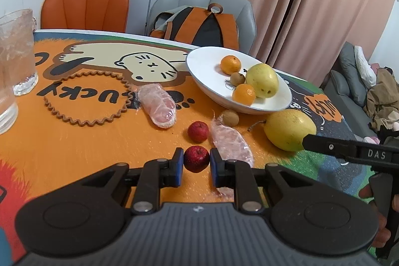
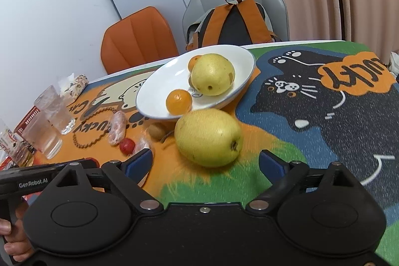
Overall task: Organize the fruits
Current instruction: 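Close the left tool on a red jujube, then grasp the large yellow pear with the right tool while the left tool holds the jujube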
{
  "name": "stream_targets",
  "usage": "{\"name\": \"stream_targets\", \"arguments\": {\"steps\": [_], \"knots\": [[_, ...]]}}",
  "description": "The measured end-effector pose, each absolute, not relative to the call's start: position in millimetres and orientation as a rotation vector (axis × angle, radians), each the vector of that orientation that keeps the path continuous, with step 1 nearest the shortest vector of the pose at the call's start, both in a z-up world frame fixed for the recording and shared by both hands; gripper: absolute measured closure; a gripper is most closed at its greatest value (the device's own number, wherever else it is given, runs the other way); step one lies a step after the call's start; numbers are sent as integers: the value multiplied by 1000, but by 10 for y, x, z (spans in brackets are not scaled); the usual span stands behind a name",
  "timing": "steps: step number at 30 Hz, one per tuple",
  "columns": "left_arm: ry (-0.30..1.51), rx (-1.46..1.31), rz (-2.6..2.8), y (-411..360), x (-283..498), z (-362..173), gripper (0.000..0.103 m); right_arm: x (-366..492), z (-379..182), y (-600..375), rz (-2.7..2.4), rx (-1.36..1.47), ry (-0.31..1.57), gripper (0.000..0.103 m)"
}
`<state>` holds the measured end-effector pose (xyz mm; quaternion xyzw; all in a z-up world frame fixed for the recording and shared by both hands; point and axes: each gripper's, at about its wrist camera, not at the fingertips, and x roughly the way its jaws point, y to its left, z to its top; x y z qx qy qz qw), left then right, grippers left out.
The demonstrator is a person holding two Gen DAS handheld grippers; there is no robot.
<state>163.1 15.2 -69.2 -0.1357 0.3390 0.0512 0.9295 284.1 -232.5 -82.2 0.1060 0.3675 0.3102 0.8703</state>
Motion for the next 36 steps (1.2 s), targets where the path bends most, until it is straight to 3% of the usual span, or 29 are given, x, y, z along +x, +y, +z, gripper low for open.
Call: {"name": "stream_targets", "arguments": {"steps": [20, 27, 36], "knots": [[741, -321, 103, 439, 1995, -873, 83, 3259, -1013, -2079, 649, 210, 823, 15], [743, -330, 81, 448, 2081, -892, 83, 3278, -1011, -2027, 663, 204, 825, 26], [744, -329, 70, 426, 2084, -894, 83, 3123, -984, -2004, 685, 179, 828, 28]]}}
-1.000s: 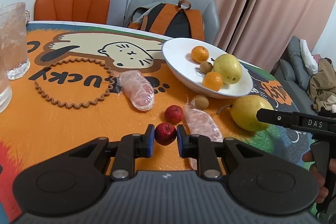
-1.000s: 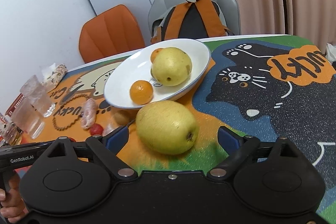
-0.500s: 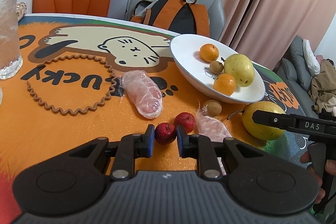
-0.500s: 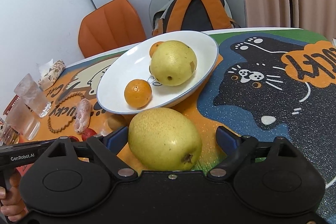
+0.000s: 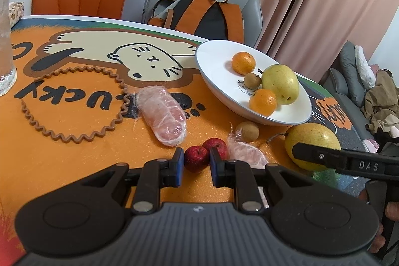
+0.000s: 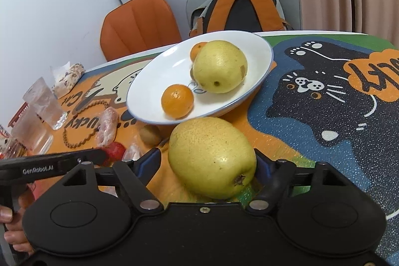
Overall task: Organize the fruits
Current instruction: 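Grasp the large yellow pear with the right tool while the left tool holds the jujube, then carry jujube and pear into the white bowl and open both tools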
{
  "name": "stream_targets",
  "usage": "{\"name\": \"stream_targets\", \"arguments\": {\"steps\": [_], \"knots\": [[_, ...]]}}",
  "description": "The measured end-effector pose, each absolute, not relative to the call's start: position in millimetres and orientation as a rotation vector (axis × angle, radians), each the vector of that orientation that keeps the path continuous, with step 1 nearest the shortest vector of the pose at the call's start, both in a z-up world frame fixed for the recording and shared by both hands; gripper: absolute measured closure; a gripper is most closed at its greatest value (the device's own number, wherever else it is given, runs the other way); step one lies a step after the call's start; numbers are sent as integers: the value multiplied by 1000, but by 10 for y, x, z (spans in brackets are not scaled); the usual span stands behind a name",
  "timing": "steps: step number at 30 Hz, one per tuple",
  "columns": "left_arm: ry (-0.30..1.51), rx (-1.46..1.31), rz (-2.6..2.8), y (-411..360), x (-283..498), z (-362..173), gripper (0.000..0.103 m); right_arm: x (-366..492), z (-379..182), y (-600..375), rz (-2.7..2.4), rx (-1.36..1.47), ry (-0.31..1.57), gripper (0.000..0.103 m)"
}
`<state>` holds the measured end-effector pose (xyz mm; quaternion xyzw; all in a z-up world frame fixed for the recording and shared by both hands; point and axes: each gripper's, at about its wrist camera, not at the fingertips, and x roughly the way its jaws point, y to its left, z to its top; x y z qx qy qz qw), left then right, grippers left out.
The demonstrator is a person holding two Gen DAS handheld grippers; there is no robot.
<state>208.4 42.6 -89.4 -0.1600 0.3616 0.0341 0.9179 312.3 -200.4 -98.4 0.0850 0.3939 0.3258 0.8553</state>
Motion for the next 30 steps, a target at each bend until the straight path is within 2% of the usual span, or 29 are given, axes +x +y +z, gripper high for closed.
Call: {"name": "stream_targets", "arguments": {"steps": [3, 4, 30], "knots": [[744, -322, 69, 396, 2076, -874, 83, 3073, -972, -2018, 661, 164, 818, 38], [740, -320, 68, 384, 2065, -858, 83, 3066, -974, -2034, 661, 169, 822, 39], [658, -275, 32, 142, 1856, -482, 83, 2701, -630, -2437, 583, 218, 723, 40]]}}
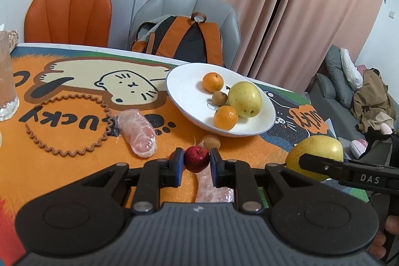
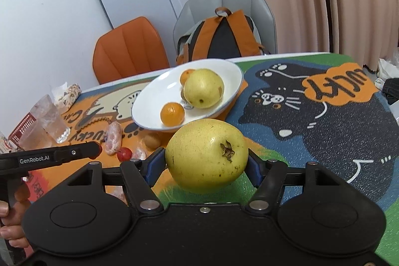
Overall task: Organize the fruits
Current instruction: 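Carry jujube and pear into the white bowl and open both tools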
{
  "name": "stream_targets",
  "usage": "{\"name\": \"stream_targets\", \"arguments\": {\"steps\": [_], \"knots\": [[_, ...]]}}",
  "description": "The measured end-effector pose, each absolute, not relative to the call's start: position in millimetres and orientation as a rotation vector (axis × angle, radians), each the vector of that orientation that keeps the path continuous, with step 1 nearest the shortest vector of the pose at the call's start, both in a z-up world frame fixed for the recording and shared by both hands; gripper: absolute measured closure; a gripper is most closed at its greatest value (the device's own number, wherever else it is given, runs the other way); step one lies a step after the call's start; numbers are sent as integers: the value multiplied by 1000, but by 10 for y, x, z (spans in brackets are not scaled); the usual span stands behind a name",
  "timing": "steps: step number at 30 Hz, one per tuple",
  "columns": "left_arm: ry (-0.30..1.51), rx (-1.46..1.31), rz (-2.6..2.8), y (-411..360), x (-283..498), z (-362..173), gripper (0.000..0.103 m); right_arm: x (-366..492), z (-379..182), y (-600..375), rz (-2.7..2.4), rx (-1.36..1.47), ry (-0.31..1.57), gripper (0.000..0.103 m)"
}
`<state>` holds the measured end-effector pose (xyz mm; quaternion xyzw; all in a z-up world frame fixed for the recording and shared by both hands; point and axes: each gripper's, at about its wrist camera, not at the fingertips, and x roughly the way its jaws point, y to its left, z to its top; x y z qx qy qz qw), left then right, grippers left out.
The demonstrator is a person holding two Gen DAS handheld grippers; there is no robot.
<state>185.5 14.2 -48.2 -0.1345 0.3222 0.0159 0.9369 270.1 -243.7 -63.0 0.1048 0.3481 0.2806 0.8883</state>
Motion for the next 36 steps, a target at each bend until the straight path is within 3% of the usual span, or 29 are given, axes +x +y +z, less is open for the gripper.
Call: {"name": "stream_targets", "arguments": {"steps": [36], "knots": [[648, -277, 57, 506, 2450, -362, 83, 3430, -561, -1835, 604, 231, 737, 40]]}}
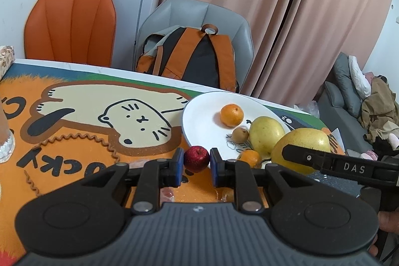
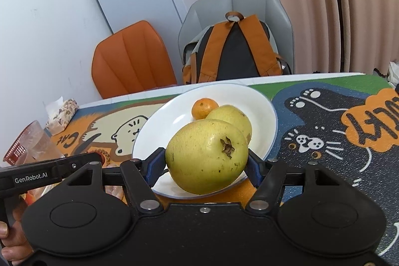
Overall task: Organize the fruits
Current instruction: 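Carry jujube and pear into the white bowl and open both tools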
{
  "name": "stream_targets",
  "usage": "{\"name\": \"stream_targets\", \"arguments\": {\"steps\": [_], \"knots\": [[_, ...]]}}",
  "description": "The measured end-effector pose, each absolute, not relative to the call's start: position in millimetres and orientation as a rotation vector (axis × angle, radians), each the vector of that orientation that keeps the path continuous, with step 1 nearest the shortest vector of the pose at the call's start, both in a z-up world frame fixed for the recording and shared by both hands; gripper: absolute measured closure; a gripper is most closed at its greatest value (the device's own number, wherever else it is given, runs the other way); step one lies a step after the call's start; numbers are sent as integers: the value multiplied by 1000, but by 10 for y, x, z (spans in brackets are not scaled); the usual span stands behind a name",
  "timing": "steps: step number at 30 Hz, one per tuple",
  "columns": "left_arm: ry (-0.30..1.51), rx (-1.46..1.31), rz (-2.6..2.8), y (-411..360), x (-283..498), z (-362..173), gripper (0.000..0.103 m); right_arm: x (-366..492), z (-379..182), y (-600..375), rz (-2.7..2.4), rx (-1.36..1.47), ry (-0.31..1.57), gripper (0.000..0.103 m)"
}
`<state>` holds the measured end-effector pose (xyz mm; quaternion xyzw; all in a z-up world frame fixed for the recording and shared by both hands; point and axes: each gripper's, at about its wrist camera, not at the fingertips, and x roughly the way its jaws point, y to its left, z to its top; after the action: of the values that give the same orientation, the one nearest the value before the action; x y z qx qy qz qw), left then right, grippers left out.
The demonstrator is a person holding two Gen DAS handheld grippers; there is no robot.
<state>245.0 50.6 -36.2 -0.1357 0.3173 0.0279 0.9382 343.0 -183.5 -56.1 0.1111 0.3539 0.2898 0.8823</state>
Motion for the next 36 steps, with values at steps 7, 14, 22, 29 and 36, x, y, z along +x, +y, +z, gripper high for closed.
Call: {"name": "stream_targets", "arguments": {"steps": [7, 14, 22, 29, 36], "knots": [[663, -274, 59, 556, 2505, -413, 83, 3482, -641, -1722, 629, 254, 751, 40], [663, -267, 66, 595, 2535, -393, 83, 3497, -680, -1607, 622, 213, 779, 38], [660, -257, 47, 540, 2648, -372, 83, 3420, -546, -1824, 615, 216, 731, 35], [661, -248, 30, 454, 2777, -380, 83, 3395, -603, -2009, 593, 234, 739, 39], [667, -229, 14, 388, 2933, -381, 83, 3389, -645, -2161, 563, 248, 743, 39]]}}
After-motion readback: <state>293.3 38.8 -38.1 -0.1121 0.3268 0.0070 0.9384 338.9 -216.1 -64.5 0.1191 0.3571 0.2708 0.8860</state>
